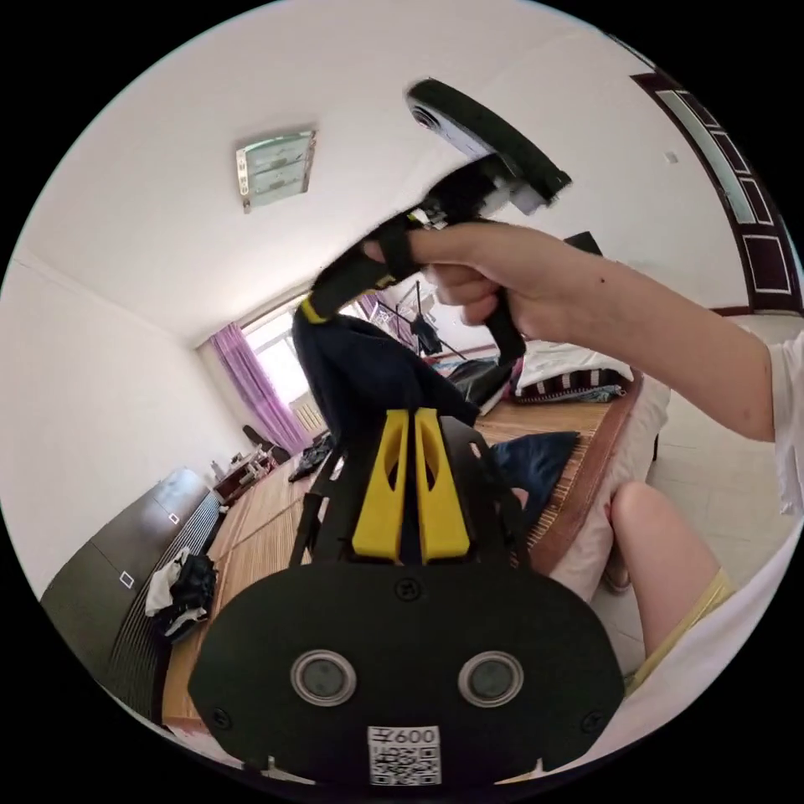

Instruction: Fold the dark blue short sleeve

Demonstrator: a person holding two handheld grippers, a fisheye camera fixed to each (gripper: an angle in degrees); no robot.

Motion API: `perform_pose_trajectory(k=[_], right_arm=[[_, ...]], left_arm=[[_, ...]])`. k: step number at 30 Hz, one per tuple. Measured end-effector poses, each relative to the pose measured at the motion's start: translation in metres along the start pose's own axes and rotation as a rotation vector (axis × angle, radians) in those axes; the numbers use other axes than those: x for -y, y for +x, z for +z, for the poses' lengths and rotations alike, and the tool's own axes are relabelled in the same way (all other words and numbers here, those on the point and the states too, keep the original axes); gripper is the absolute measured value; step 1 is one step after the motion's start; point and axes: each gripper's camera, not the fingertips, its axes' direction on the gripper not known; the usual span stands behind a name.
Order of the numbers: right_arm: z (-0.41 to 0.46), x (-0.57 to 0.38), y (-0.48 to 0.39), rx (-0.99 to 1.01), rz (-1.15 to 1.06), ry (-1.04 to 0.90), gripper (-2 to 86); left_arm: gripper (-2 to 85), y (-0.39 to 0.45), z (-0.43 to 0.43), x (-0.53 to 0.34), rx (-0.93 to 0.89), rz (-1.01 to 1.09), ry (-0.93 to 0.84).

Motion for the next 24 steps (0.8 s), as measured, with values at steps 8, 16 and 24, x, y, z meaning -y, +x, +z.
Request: perform_pose_trajectory(k=[8, 16, 24], right_arm=[[0.013, -0.037, 0.019, 0.209, -0.037, -0.031, -0.2], [0.033, -0.091, -0.002, 0.17, -0.005, -0.033, 4.8], [0.057, -0.147, -0.005, 0.044, 0.151, -0.209, 14.3]], left_arm=[[1.3, -0.088, -0.084, 0.004, 0.152, -0.085, 0.135], [1.3, -0.087, -0.06, 0.031, 0.207, 0.071, 0.0], [1.4, -0.082, -0.046, 0.046, 0.216, 0.049, -0.016]])
